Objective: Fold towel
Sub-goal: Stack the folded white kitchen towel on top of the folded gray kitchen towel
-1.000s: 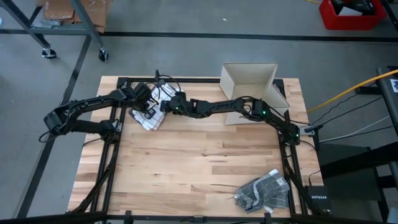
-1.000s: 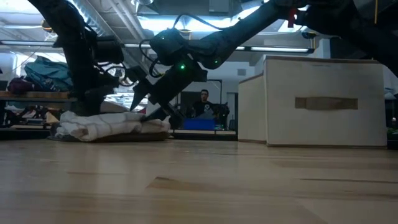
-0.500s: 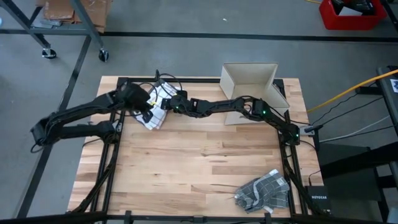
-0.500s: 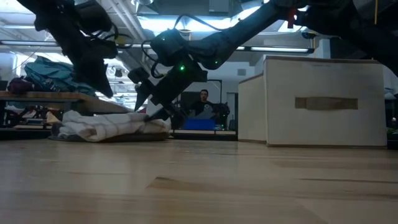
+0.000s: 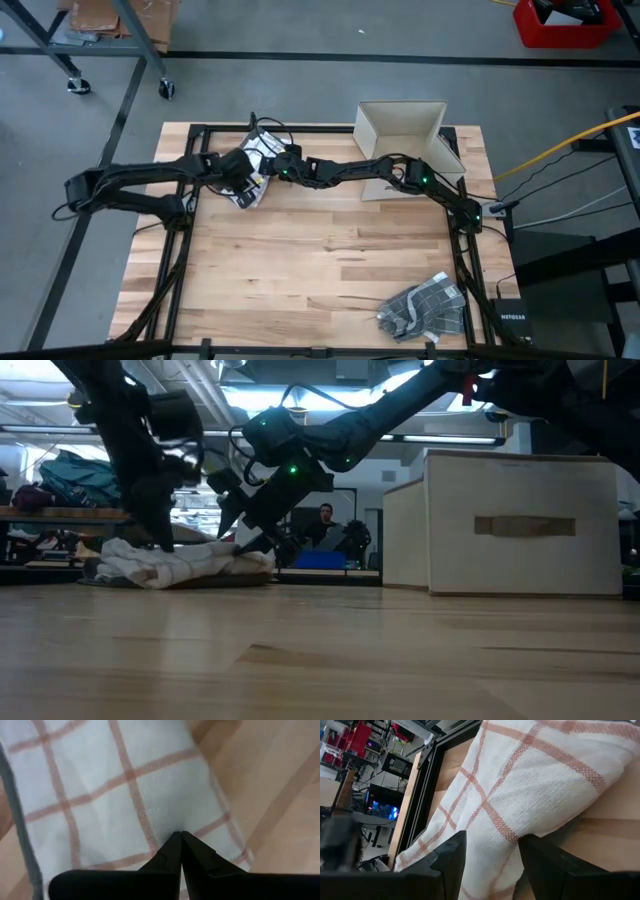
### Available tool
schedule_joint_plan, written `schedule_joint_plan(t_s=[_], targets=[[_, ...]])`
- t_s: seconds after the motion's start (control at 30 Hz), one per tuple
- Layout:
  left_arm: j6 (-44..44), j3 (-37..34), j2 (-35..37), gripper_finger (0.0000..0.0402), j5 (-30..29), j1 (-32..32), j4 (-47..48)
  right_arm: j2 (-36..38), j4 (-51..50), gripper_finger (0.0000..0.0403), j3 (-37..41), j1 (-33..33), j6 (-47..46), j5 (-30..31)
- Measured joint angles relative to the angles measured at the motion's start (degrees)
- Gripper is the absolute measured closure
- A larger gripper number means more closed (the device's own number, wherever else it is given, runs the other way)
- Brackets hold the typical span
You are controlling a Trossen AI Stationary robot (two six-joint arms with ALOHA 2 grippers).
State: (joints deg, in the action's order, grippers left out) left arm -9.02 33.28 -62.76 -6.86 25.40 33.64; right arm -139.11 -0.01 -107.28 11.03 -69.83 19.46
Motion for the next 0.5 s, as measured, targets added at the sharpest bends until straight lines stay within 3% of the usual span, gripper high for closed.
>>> schedule_joint_plan(t_s=[0.33,0.5], targets=[[0.15,0.0,-11.52,0.04,-0.34,-3.01,0.01,-0.02,-2.93,0.0217,0.02,1.63,-1.95,0.4],[0.16,0.16,-13.76,0.04,-0.61,-4.07,-0.11,-0.02,-7.1,0.0217,0.0,2.6,-3.6,-0.67]])
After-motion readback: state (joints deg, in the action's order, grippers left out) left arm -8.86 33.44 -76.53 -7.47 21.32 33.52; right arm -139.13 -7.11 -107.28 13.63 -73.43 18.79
